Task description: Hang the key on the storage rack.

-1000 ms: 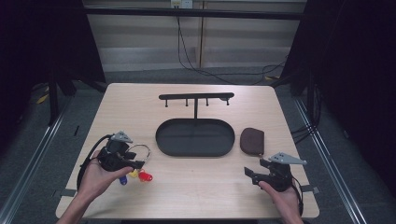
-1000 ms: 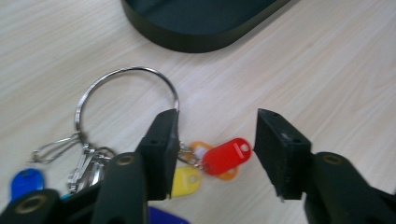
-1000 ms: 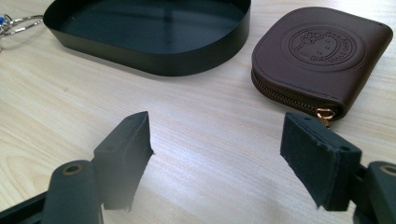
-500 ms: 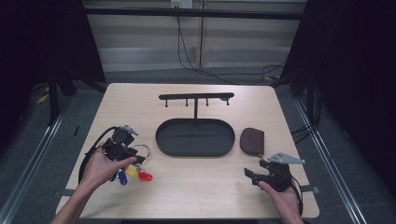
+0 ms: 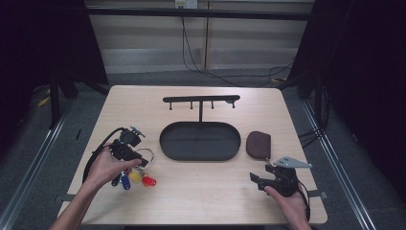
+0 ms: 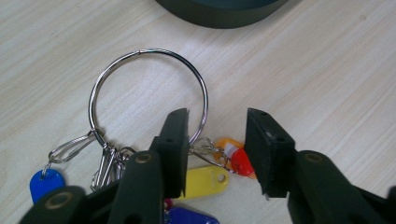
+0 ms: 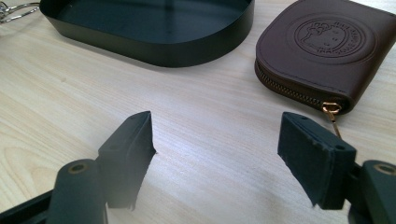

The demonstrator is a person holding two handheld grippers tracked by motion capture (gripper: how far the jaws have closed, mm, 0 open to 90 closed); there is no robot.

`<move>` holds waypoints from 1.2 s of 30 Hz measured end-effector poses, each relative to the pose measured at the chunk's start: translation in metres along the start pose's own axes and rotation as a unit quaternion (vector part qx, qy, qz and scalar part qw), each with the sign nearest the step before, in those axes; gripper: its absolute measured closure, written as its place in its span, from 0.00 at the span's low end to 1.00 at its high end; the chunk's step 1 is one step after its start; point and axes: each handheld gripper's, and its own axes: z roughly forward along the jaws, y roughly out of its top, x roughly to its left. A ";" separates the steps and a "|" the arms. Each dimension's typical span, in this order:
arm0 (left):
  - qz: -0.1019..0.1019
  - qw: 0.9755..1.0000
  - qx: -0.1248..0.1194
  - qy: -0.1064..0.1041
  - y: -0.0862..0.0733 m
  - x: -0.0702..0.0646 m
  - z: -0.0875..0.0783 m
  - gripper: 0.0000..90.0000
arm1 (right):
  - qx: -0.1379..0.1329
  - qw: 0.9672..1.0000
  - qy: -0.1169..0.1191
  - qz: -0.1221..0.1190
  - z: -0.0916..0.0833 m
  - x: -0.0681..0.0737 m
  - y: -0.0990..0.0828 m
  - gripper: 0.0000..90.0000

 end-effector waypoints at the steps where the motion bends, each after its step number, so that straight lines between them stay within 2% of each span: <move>1: -0.004 1.000 0.000 -0.001 0.001 0.000 0.001 0.65 | -0.002 1.000 0.000 0.000 0.000 0.000 0.000 0.30; 3: -0.003 1.000 0.008 -0.006 0.003 0.001 0.004 0.67 | -0.003 1.000 0.001 -0.001 0.000 0.000 0.000 0.30; 5: 0.001 1.000 0.026 -0.005 0.006 0.001 0.008 0.67 | -0.001 1.000 0.001 0.000 0.000 0.000 0.000 0.30; 8: 0.003 1.000 0.030 -0.007 0.009 0.003 0.010 0.66 | 0.000 1.000 0.001 -0.001 0.001 0.000 0.000 0.30; 9: -0.003 1.000 0.029 -0.006 0.011 0.003 0.012 0.66 | 0.001 1.000 0.002 0.000 0.001 0.000 0.000 0.30; 12: 0.005 0.999 0.042 -0.008 0.014 0.003 0.017 0.69 | 0.001 1.000 0.002 0.000 0.001 -0.001 0.000 0.30; 14: 0.007 0.999 0.043 -0.007 0.015 0.004 0.019 0.74 | 0.001 1.000 0.002 0.000 0.001 -0.001 0.000 0.30; 18: -0.001 0.999 0.052 -0.010 0.017 0.007 0.022 0.75 | 0.003 1.000 0.002 0.000 0.001 -0.001 0.000 0.30; 23: 0.006 0.998 0.058 -0.009 0.019 0.006 0.027 0.77 | 0.004 1.000 0.002 0.000 0.001 -0.001 0.000 0.30; 24: 0.009 0.998 0.060 -0.014 0.019 0.006 0.029 0.79 | 0.004 1.000 0.002 -0.001 0.001 -0.001 0.000 0.30; 33: 0.009 0.997 0.072 -0.012 0.019 0.007 0.038 0.84 | 0.006 1.000 0.003 0.000 0.002 -0.001 0.000 0.30; 36: 0.010 0.997 0.075 -0.018 0.019 0.007 0.041 0.86 | 0.006 1.000 0.004 -0.001 0.002 -0.001 0.000 0.30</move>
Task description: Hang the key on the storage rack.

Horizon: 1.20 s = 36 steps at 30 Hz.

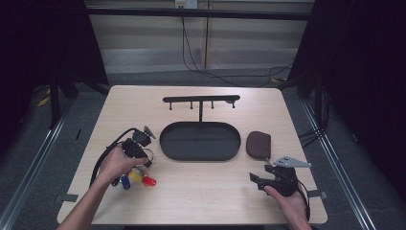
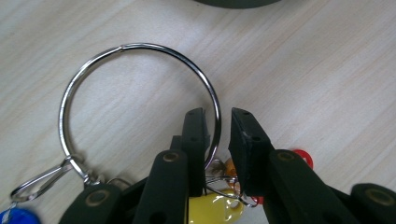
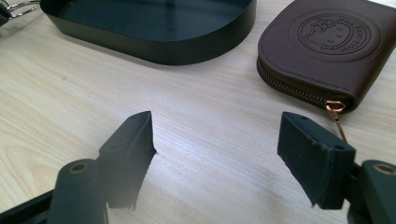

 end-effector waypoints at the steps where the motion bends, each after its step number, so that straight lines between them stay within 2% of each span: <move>1: 0.004 1.000 0.001 0.001 0.000 -0.001 0.001 0.87 | 0.000 1.000 0.000 -0.001 0.000 0.000 0.000 0.30; 6: -0.008 1.000 0.008 0.008 0.001 0.000 0.005 0.87 | 0.002 1.000 0.001 0.001 0.000 0.000 0.000 0.30; 7: -0.010 1.000 0.012 0.004 0.001 0.000 0.006 0.88 | 0.002 1.000 0.001 0.001 0.000 0.000 0.000 0.30; 16: -0.006 1.000 0.020 -0.007 0.002 0.001 0.011 0.96 | 0.002 1.000 0.001 0.002 0.000 0.000 0.000 0.30; 23: -0.010 1.000 0.026 -0.013 0.002 0.001 0.010 0.96 | 0.002 1.000 0.001 0.004 0.000 0.000 0.000 0.30; 26: -0.010 1.000 0.025 -0.014 0.003 0.001 0.003 0.97 | 0.002 1.000 0.001 0.004 0.000 0.000 0.000 0.30; 29: -0.013 1.000 0.022 -0.007 0.003 0.001 -0.001 0.97 | 0.002 1.000 0.001 0.005 0.000 0.000 0.000 0.30; 30: -0.012 1.000 0.018 0.003 0.003 0.000 -0.007 0.97 | 0.002 1.000 0.001 0.005 0.000 0.000 0.000 0.30; 32: -0.010 1.000 0.019 -0.002 0.003 0.001 -0.010 0.97 | 0.002 1.000 0.001 0.005 0.000 0.000 0.000 0.30; 36: -0.012 1.000 0.019 0.004 0.002 0.001 -0.014 0.97 | 0.002 1.000 0.001 0.005 0.000 -0.001 0.000 0.30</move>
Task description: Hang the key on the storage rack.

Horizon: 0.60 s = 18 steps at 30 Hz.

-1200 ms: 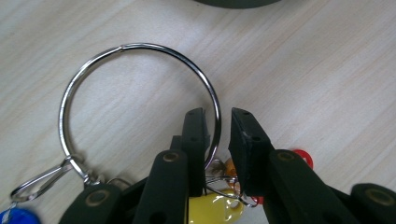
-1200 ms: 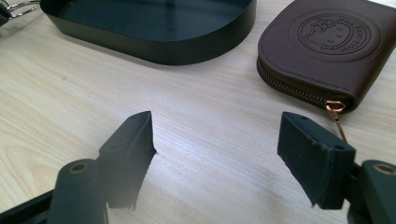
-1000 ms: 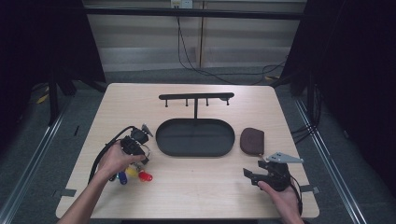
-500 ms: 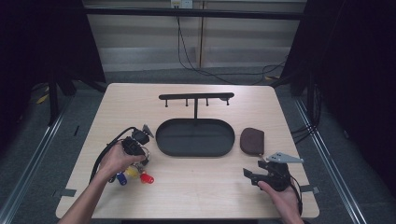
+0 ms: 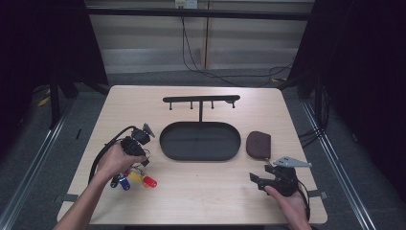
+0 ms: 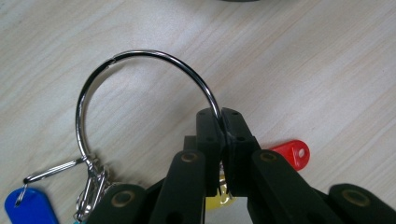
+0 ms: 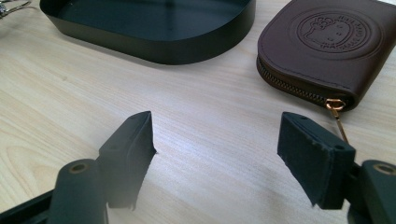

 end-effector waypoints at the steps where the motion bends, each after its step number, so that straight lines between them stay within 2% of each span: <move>1: -0.001 1.000 -0.001 -0.001 0.000 0.000 -0.001 0.97 | 0.000 1.000 0.000 0.000 0.000 0.000 0.000 0.30; 5: 0.001 1.000 -0.009 0.005 -0.001 0.000 -0.007 0.97 | 0.000 1.000 0.001 0.000 0.000 0.000 0.000 0.30; 14: 0.005 1.000 -0.007 0.019 -0.001 0.000 -0.021 0.97 | -0.002 1.000 -0.002 0.002 -0.001 -0.001 0.000 0.30; 18: 0.001 1.000 -0.019 0.013 -0.003 0.002 -0.029 0.97 | -0.002 1.000 -0.002 0.002 -0.001 -0.001 0.000 0.30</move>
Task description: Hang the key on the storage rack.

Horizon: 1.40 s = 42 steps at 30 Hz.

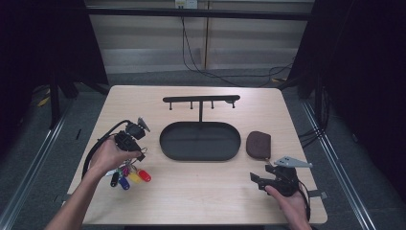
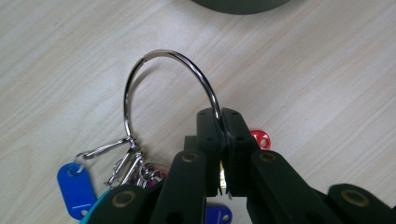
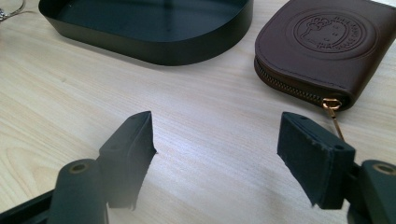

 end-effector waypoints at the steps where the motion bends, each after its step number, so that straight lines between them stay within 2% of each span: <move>1: -0.001 1.000 -0.003 -0.006 0.000 0.001 -0.002 0.97 | 0.000 1.000 0.000 0.000 0.000 0.000 0.000 0.30; 2: -0.003 1.000 -0.005 -0.005 0.000 0.002 -0.004 0.97 | 0.001 1.000 -0.001 0.000 0.000 0.000 0.000 0.30; 4: -0.002 1.000 -0.007 0.009 0.000 0.002 -0.007 0.97 | 0.001 1.000 -0.001 0.000 0.000 0.000 0.000 0.30; 8: 0.000 1.000 -0.006 0.014 0.000 0.002 -0.013 0.97 | 0.001 1.000 0.000 0.000 0.000 0.000 0.000 0.30; 10: -0.001 1.000 -0.011 0.006 -0.001 0.001 -0.016 0.97 | 0.001 1.000 0.000 0.000 0.000 0.000 0.000 0.30; 12: 0.002 1.000 -0.011 0.014 -0.001 0.001 -0.018 0.97 | 0.002 1.000 0.000 0.001 0.000 0.000 0.000 0.30; 21: 0.003 1.000 -0.012 0.021 0.001 -0.002 -0.028 0.98 | 0.002 1.000 0.001 0.001 0.000 0.000 0.000 0.30; 24: 0.005 0.999 -0.010 0.033 0.002 -0.003 -0.031 0.98 | 0.002 1.000 0.001 0.001 0.000 0.000 0.000 0.30; 29: 0.007 1.000 -0.017 0.025 0.004 -0.006 -0.037 0.98 | 0.004 1.000 0.001 0.001 0.000 0.000 0.000 0.30; 35: 0.008 0.999 -0.025 0.026 0.003 -0.010 -0.044 0.98 | 0.005 1.000 0.004 0.002 0.001 -0.001 0.000 0.30; 37: -0.005 0.999 -0.029 0.020 0.003 -0.010 -0.050 0.98 | 0.004 1.000 0.003 0.004 0.000 0.000 0.000 0.30; 39: -0.007 0.999 -0.036 0.008 0.002 -0.008 -0.053 0.98 | 0.003 1.000 0.003 0.005 0.000 -0.001 0.000 0.30; 42: -0.002 0.999 -0.028 0.016 0.002 -0.007 -0.058 0.98 | 0.003 1.000 0.003 0.006 0.000 -0.001 0.000 0.30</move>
